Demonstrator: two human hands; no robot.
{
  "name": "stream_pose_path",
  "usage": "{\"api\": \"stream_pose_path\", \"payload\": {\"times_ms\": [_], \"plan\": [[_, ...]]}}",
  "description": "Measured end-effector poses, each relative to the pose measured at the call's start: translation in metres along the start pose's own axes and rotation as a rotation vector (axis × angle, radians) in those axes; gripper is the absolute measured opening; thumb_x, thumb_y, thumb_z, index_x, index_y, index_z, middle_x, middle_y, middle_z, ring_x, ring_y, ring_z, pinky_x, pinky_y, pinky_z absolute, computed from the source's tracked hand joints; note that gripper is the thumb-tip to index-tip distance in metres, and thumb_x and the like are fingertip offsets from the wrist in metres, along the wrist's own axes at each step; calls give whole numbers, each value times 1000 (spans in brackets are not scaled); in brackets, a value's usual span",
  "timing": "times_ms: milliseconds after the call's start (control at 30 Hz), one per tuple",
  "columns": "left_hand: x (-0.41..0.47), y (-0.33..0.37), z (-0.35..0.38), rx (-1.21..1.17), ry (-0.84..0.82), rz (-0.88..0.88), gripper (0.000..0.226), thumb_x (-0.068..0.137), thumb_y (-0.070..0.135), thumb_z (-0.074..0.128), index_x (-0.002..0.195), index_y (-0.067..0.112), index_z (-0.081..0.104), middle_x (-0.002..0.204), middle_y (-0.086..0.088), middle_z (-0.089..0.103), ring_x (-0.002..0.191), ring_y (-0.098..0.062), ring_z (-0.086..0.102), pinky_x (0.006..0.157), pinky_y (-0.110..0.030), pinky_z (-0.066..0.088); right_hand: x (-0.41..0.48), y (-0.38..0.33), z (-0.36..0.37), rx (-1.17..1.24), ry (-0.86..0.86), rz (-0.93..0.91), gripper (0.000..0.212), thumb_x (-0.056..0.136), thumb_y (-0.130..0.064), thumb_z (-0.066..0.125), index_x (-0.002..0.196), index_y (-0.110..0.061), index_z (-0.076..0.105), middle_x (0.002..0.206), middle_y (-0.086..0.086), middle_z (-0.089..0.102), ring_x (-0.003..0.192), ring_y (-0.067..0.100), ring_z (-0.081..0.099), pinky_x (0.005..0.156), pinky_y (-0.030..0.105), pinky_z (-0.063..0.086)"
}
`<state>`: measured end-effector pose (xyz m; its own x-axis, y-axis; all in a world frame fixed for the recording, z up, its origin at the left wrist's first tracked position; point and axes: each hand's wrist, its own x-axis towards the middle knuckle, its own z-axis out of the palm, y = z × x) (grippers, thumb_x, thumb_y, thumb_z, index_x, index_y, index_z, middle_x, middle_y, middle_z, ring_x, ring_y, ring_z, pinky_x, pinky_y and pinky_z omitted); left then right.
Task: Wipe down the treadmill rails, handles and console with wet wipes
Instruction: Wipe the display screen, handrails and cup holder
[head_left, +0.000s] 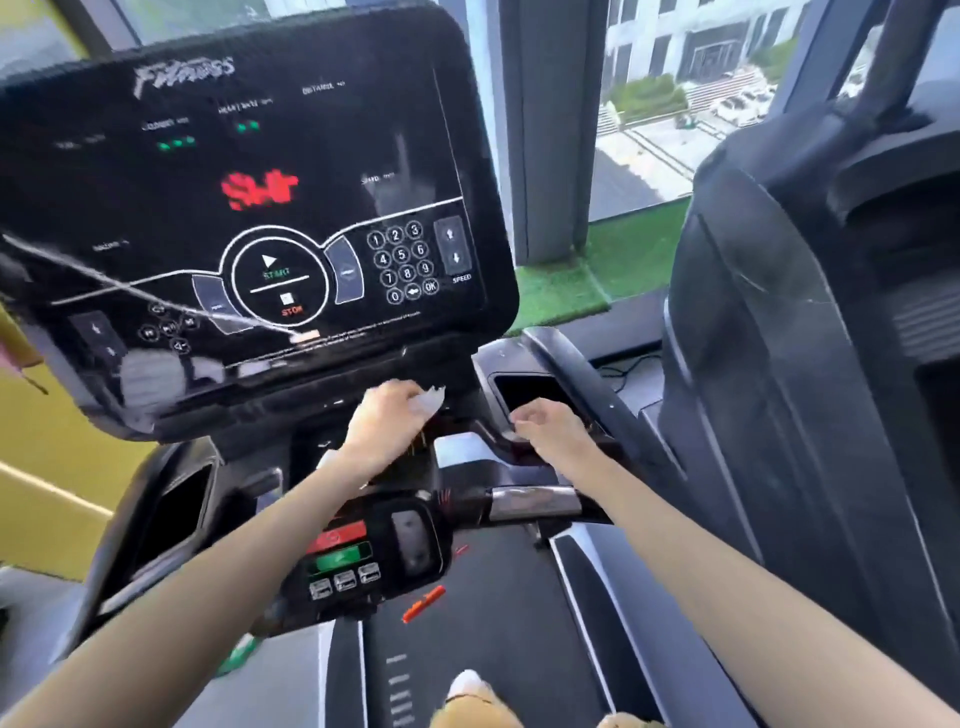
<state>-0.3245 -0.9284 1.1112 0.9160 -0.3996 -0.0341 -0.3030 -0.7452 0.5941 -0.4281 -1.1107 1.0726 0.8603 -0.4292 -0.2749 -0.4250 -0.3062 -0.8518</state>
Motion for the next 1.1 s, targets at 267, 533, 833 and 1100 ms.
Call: {"api": "stream_pose_path", "payload": {"times_ms": [267, 533, 833, 1100], "plan": [[38, -13, 26, 1077, -170, 942, 26, 50, 3, 77, 71, 13, 67, 70, -3, 58, 62, -17, 58, 38, -24, 39, 18, 1, 17, -285, -42, -158, 33, 91, -7, 47, 122, -8, 59, 126, 5, 58, 119, 26, 48, 100, 39, 39], [45, -79, 9, 605, -339, 722, 69, 69, -17, 50, 136, -4, 47, 140, -21, 47, 128, -34, 48, 100, -43, 47, 34, 18, 39, -271, -20, -183, 41, 91, -3, 49, 132, -8, 56, 138, 7, 54, 128, 20, 48, 106, 27, 36], [50, -55, 24, 595, -467, 676, 63, 101, 47, 18, 152, 10, 14, 160, -3, 3, 145, -7, -3, 110, -10, -11, 40, 26, 32, -288, -76, -201, 48, 87, 0, 50, 134, -9, 54, 140, 6, 52, 131, 15, 45, 106, 19, 31], [54, -24, 51, 542, -520, 515, 60, 102, 40, 30, 153, 14, 11, 160, 2, 1, 146, -7, -3, 111, -12, -5, 40, 33, 25, -275, -185, -254, 53, 87, 1, 53, 140, -4, 46, 147, 10, 43, 138, 21, 37, 114, 25, 26]]}}
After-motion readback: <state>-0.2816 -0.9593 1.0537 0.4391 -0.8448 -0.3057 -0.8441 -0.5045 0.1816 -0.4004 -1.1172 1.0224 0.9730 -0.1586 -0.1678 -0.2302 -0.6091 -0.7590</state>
